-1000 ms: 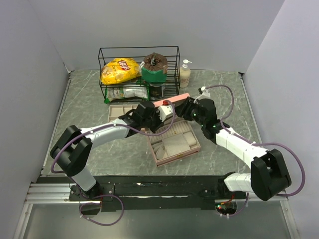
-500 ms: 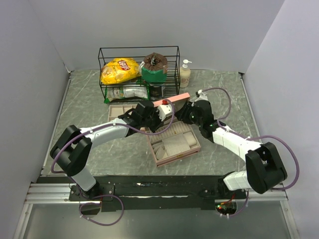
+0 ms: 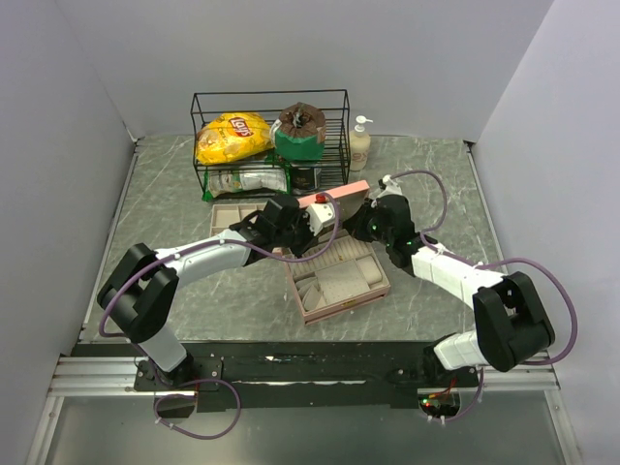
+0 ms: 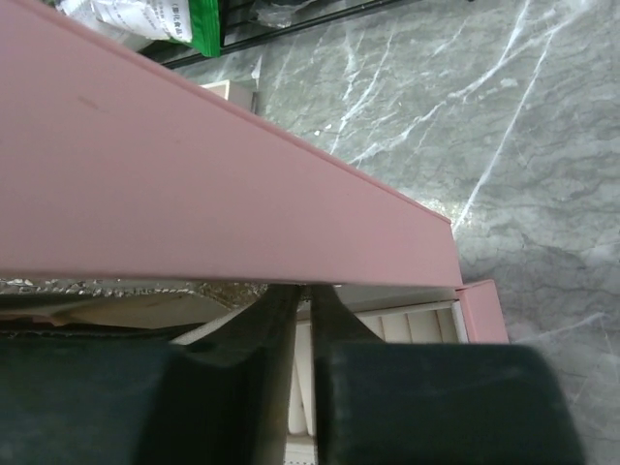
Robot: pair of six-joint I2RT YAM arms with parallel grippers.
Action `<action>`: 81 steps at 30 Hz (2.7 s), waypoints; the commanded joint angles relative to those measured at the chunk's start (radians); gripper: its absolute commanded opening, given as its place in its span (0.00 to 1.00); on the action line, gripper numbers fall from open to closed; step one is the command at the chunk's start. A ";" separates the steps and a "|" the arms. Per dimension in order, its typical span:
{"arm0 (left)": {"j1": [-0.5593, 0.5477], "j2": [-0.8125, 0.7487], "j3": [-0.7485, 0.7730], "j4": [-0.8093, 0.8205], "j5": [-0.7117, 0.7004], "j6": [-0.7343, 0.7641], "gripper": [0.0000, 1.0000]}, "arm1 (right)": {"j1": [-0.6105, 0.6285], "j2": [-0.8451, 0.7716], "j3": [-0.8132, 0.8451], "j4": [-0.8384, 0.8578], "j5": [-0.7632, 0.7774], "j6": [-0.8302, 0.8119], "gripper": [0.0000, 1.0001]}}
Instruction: Organize the mixed jewelry
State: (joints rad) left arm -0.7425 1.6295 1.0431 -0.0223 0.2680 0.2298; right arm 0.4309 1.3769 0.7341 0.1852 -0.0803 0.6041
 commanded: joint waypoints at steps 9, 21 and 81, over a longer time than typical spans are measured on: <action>-0.009 0.000 0.040 -0.021 0.062 -0.009 0.13 | -0.006 -0.102 0.016 0.066 -0.084 -0.056 0.19; -0.009 0.006 0.046 -0.024 0.059 -0.010 0.13 | -0.006 -0.105 0.040 0.071 -0.185 -0.047 0.19; -0.009 0.018 0.057 -0.038 0.065 -0.012 0.12 | -0.015 0.059 0.036 0.037 -0.105 -0.187 0.18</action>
State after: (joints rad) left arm -0.7425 1.6363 1.0630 -0.0502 0.2897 0.2230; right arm 0.4183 1.4387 0.7536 0.1669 -0.1772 0.4171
